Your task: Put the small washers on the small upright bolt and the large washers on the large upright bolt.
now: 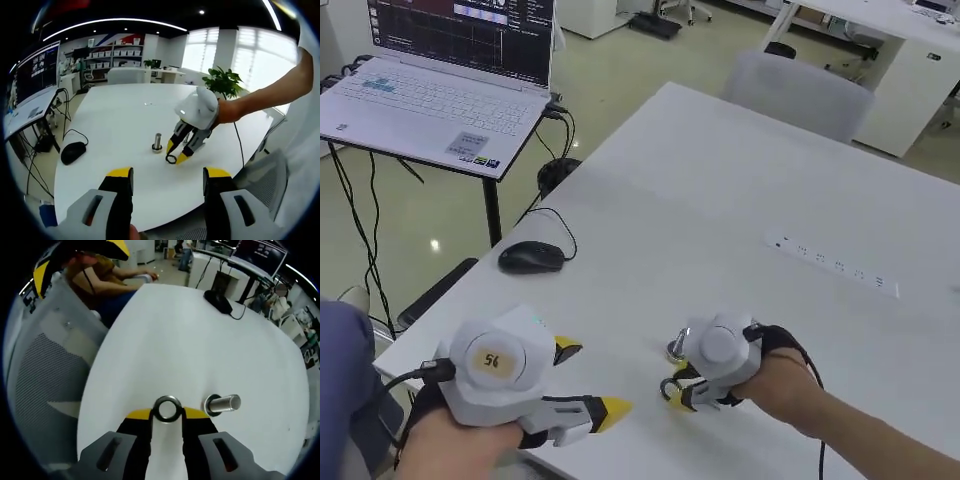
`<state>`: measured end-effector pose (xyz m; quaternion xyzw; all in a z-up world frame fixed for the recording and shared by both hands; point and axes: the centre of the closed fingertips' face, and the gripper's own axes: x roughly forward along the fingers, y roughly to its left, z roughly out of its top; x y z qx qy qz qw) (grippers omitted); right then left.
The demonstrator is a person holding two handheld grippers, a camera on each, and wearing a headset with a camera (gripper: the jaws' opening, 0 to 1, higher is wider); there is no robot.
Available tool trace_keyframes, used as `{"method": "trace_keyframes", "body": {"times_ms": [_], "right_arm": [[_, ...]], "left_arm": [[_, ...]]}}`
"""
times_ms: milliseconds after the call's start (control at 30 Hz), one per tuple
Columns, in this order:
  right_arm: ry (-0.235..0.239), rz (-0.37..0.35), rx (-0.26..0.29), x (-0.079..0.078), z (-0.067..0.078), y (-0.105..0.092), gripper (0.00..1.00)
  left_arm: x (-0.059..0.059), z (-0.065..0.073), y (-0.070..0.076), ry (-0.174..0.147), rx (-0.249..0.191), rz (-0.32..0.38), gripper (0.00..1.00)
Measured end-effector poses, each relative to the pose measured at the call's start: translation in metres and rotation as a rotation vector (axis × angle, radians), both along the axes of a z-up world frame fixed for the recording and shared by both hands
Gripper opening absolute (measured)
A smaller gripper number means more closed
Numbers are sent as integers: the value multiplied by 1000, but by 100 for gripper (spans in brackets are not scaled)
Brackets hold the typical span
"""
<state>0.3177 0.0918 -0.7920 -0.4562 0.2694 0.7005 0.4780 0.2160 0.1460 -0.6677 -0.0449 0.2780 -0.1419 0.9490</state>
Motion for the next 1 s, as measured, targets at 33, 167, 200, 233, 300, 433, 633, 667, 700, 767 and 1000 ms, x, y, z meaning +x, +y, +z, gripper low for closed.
{"method": "trace_keyframes", "body": {"times_ms": [33,167,200,233,300,433,633,667,700,767,1000], "right_arm": [[1,-7,11,1,3,0,23],[-4,-41,50,6,18,2,23],[-8,-46,54,8,21,2,23],[-19,-58,68,11,25,3,23],[-21,-76,85,14,31,5,23],[-39,-115,113,29,43,9,23],[-56,-178,139,53,53,18,23],[-55,-184,139,55,53,19,23],[-57,-194,142,59,54,21,23],[-56,-204,144,62,55,25,23],[-51,-208,113,68,45,32,23]], "left_arm": [[0,0,0,0,1,0,55],[0,0,1,-1,1,0,55],[0,0,0,-1,2,-1,55],[0,0,0,-2,0,0,55],[1,1,0,-3,0,-1,55],[2,1,-3,-6,0,-8,55],[2,1,-5,-5,1,-12,55],[2,1,-5,-5,1,-13,55],[2,1,-5,-4,2,-15,55],[2,2,-6,-4,2,-18,56],[2,5,-3,-5,11,-13,55]]}}
